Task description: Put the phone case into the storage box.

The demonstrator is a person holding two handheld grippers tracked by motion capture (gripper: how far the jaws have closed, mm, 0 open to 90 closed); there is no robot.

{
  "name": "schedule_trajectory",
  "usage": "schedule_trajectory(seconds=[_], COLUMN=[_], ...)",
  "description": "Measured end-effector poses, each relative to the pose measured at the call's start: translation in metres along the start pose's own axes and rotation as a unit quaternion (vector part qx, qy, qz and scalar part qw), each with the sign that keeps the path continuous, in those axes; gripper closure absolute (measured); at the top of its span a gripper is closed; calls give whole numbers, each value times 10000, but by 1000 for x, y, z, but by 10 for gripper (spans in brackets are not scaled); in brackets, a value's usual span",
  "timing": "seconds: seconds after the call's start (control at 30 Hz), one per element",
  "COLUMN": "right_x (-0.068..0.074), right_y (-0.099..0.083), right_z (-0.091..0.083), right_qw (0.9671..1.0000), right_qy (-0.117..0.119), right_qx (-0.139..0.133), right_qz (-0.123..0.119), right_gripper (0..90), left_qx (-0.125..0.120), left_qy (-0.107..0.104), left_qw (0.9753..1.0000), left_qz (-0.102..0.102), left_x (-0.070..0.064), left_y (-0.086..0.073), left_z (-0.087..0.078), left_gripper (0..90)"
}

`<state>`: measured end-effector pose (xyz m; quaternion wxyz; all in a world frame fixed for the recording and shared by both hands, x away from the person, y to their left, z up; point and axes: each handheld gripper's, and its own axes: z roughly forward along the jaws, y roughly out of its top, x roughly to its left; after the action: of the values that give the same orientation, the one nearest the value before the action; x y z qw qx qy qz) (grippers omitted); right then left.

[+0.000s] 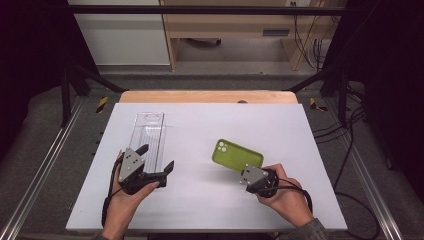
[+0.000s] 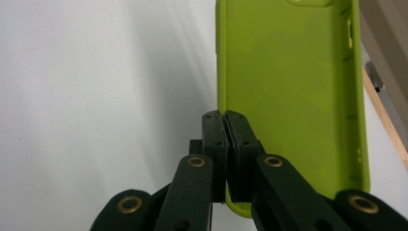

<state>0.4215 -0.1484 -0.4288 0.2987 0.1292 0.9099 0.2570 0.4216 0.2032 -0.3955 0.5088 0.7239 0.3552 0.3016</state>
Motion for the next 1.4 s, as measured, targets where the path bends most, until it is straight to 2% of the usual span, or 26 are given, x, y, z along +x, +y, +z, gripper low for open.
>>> schedule_trajectory(seconds=[0.1,0.2,0.27,0.47,0.67,0.83,0.97,1.13,1.27,1.33,1.4], right_x=[2,4,4,6,8,10,10,13,15,16,16], right_y=[1,2,3,6,8,10,11,13,12,12,12], right_z=[1,2,2,2,2,2,2,2,2,2,1], right_qw=[10000,9999,9999,9998,9998,9998,9997,9996,9995,9994,9993], right_qy=[-43,-70,-70,-105,-94,-70,-91,-88,-98,-114,-128], right_qx=[-34,-43,-69,-87,-64,-24,-8,20,45,54,47], right_qz=[-21,-63,-62,-113,-155,-205,-205,-269,-301,-320,-336], right_gripper=[879,879,879,878,878,878,878,879,878,879,878], left_qx=[167,209,251,316,404,560,622,922,1004,1052,1155], left_qy=[-94,-128,-172,-241,-301,-379,-429,-389,-435,-468,-426], left_qw=[9998,9997,9995,9991,9985,9977,9971,9950,9940,9934,9923], left_qz=[27,-84,-87,-124,-201,-62,-99,8,-35,1,159], left_x=[-1,-3,-5,-5,-5,-9,-11,-17,-21,-24,-29], left_y=[8,16,23,35,40,48,56,65,69,72,74], left_z=[9,17,23,32,37,42,46,54,57,59,61], left_gripper=[36,36,36,36,38,53,53,53,53,53,53])
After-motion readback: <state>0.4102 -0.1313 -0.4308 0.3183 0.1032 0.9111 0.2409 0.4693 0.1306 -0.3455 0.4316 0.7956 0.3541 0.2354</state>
